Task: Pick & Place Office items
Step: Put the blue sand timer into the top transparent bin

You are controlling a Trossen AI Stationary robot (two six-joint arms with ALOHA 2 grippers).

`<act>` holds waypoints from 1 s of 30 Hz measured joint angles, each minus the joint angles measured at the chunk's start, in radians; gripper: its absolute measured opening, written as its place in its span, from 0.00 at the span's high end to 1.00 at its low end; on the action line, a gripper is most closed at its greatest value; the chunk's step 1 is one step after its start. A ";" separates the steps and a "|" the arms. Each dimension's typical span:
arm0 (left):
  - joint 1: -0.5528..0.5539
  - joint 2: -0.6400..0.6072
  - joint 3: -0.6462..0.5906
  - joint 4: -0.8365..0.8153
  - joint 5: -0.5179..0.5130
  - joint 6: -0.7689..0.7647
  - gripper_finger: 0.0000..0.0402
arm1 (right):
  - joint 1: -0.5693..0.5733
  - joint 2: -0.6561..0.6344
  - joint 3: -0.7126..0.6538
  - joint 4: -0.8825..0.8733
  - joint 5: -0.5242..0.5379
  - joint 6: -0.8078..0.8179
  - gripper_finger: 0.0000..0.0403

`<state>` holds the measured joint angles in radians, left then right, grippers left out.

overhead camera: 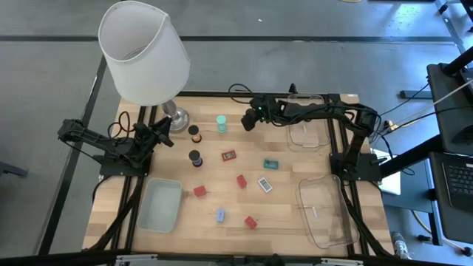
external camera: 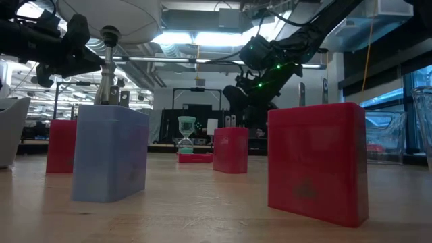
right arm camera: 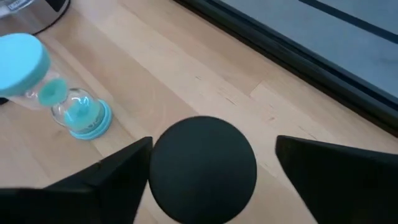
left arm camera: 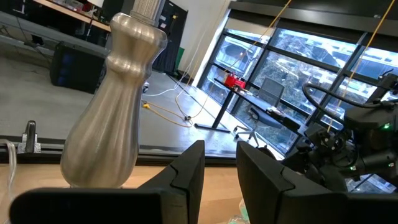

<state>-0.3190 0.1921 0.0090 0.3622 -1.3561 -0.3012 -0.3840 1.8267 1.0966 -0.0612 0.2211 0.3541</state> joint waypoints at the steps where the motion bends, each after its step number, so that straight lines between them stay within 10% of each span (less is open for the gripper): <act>1: 0.000 0.000 0.000 0.000 0.000 0.000 0.78 | 0.000 0.000 0.000 -0.002 0.000 0.000 0.22; 8: 0.000 0.000 0.000 0.000 0.000 0.000 0.78 | 0.000 0.000 0.000 -0.008 -0.001 -0.021 0.47; 18: 0.000 0.000 0.000 0.000 0.000 0.000 0.78 | -0.009 -0.052 0.000 -0.038 -0.069 -0.087 0.47; 30: 0.000 0.000 0.000 0.000 0.000 0.000 0.78 | -0.043 -0.441 0.001 -0.365 0.017 -0.187 0.47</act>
<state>-0.3191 0.1922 0.0090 0.3622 -1.3560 -0.3012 -0.4274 1.3858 1.0977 -0.4260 0.2377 0.1673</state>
